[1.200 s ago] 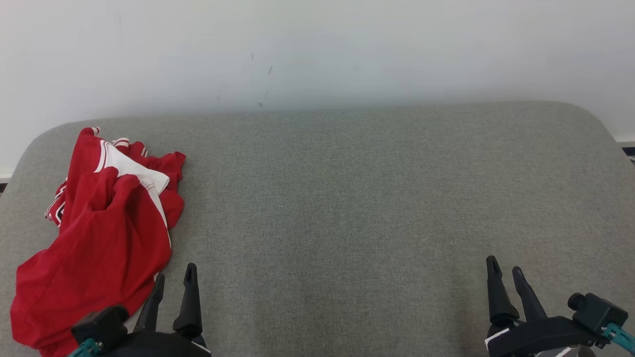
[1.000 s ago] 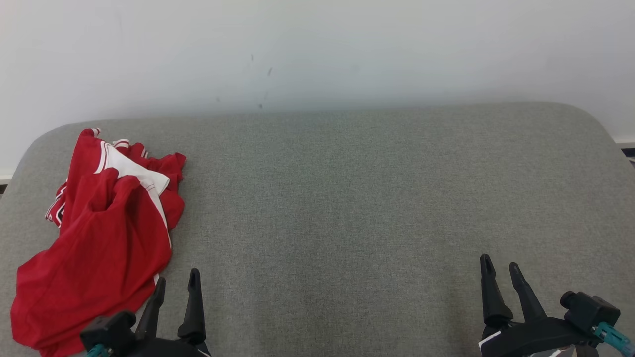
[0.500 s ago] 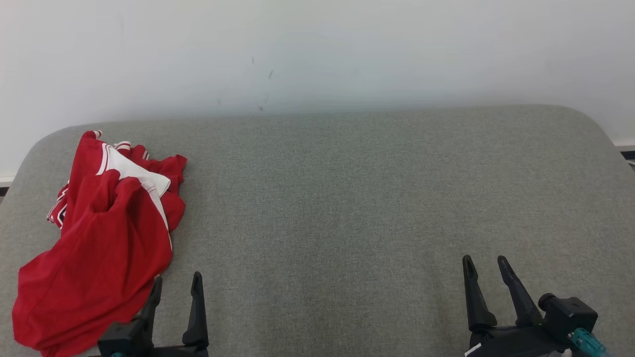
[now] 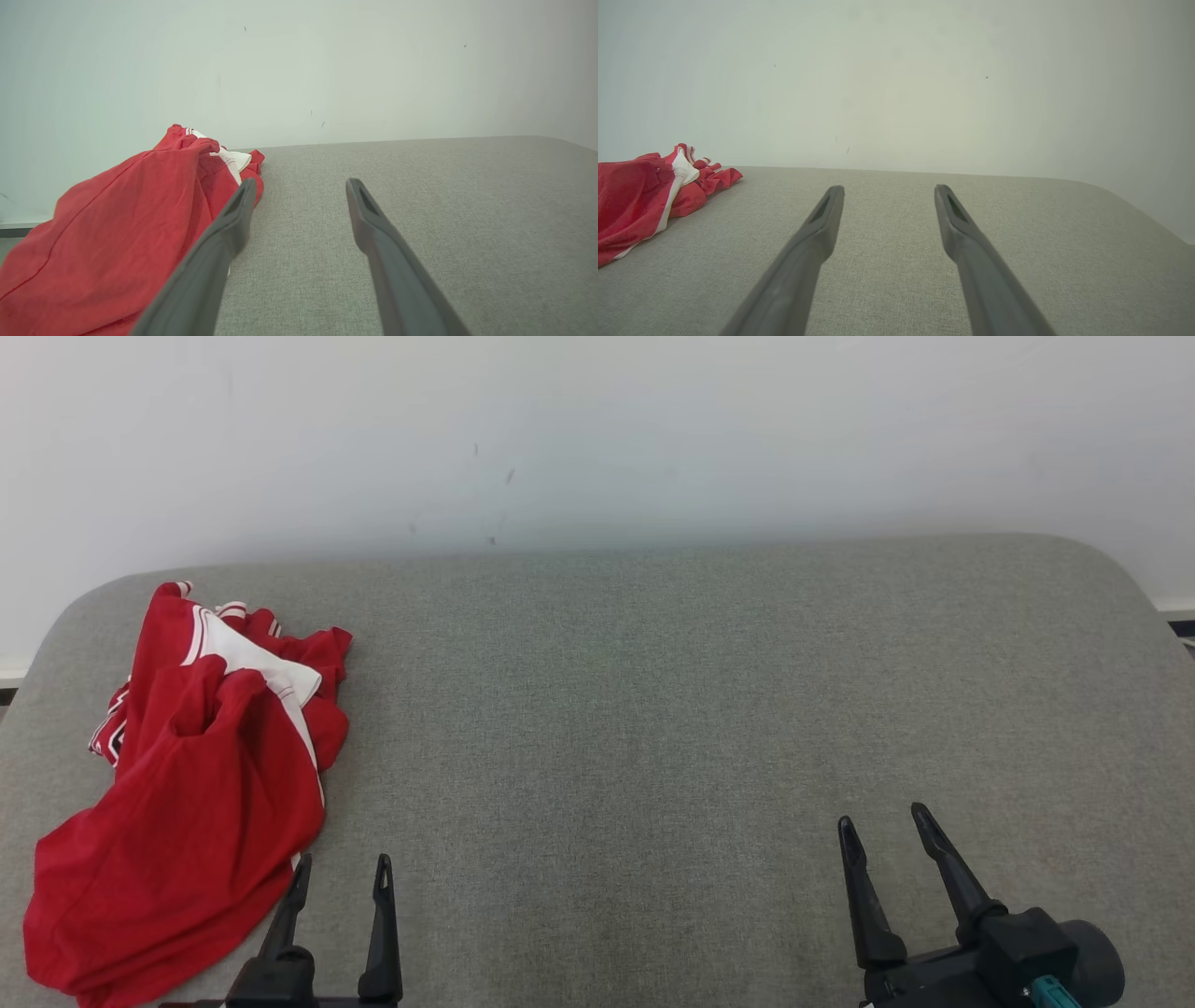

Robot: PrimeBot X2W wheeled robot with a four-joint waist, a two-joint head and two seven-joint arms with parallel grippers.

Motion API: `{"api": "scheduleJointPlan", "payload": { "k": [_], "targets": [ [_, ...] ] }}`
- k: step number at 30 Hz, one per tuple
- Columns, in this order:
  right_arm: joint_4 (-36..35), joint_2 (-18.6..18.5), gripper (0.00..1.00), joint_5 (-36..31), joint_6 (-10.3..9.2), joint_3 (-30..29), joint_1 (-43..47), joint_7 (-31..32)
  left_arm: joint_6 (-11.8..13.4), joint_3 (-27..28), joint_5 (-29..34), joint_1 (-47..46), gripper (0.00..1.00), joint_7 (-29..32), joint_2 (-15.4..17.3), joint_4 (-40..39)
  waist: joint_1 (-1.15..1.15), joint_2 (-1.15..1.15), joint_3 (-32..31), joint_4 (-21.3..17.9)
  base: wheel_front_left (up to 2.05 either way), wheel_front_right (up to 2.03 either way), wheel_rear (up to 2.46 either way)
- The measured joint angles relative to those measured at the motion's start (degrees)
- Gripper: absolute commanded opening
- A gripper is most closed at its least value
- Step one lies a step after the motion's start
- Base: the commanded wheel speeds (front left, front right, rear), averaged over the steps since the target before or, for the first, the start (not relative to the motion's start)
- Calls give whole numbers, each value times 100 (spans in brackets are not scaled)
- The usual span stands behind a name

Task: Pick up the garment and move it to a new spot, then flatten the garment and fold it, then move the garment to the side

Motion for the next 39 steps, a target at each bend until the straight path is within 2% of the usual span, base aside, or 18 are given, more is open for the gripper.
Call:
{"api": "scheduleJointPlan", "payload": {
  "k": [3,39],
  "targets": [
    [-33,-11,100,-241,-11,54,0,-44,1,-32,155,2,100,-45,0,3,0,0,4,-2,0,0,0],
    [-32,8,100,-257,23,-180,129,-52,-110,0,138,-18,100,-59,-51,114,0,0,5,63,0,0,0]
  ]
}}
